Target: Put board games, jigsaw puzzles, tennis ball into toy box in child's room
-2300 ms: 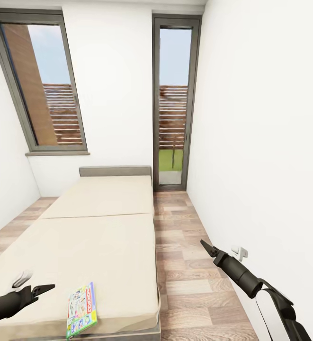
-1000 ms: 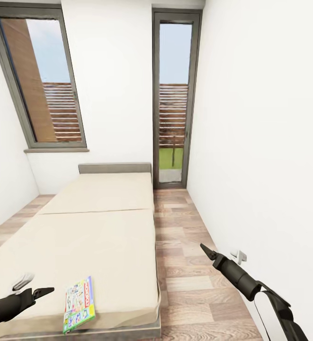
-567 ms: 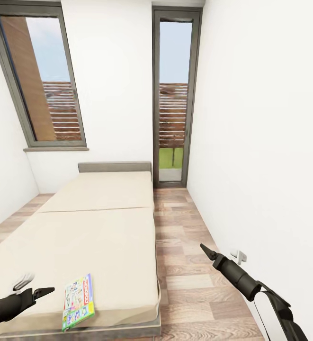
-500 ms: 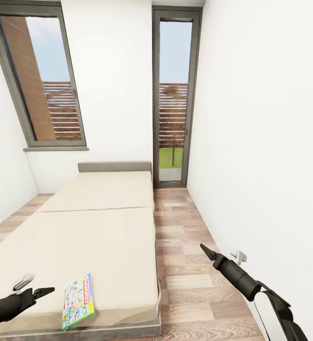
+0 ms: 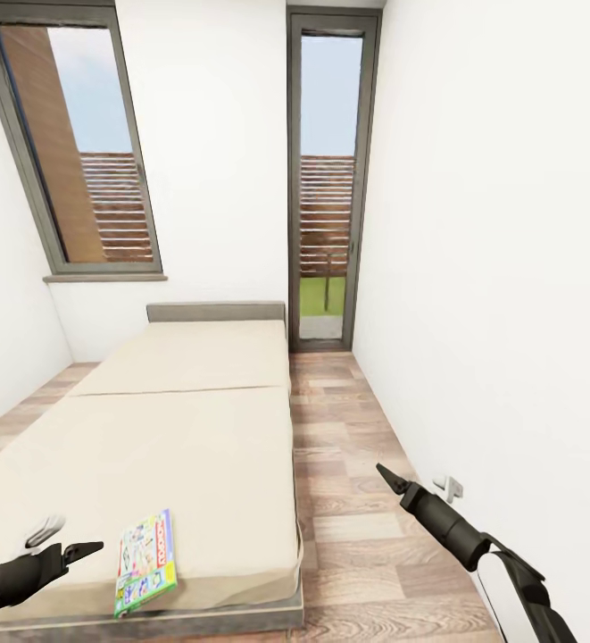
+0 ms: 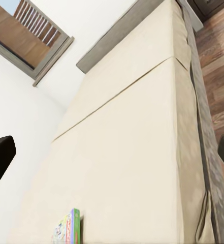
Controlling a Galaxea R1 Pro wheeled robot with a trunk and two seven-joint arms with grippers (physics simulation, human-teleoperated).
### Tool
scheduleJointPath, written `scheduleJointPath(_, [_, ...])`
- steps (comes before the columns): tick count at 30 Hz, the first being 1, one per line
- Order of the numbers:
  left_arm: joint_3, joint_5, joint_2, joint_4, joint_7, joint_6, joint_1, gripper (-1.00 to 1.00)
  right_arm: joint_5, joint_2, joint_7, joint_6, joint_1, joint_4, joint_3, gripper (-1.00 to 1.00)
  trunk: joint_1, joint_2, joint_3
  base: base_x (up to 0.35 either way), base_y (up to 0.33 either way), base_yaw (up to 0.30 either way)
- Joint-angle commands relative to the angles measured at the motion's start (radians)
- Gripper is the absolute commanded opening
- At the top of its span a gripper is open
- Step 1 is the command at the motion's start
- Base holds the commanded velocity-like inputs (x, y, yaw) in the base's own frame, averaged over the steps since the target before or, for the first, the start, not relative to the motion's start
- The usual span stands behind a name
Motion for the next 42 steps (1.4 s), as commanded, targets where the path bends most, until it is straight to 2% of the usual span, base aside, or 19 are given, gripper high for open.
scheduleJointPath(1, [0.003, -0.010, -0.001, -0.001, -0.010, 0.006, -0.001, 1.00, -0.009, 0.000, 0.001, 0.009, -0.001, 0.002, -0.002, 1.00, 0.004, -0.008, -0.004, 0.000, 0.000, 0.000])
scheduleJointPath(42, [0.000, -0.012, -0.013, -0.001, -0.010, -0.029, -0.001, 1.00, -0.021, -0.002, 0.001, 0.009, -0.002, 0.007, -0.003, 1.00, 0.161, -0.295, -0.133, 0.000, 0.000, 0.000])
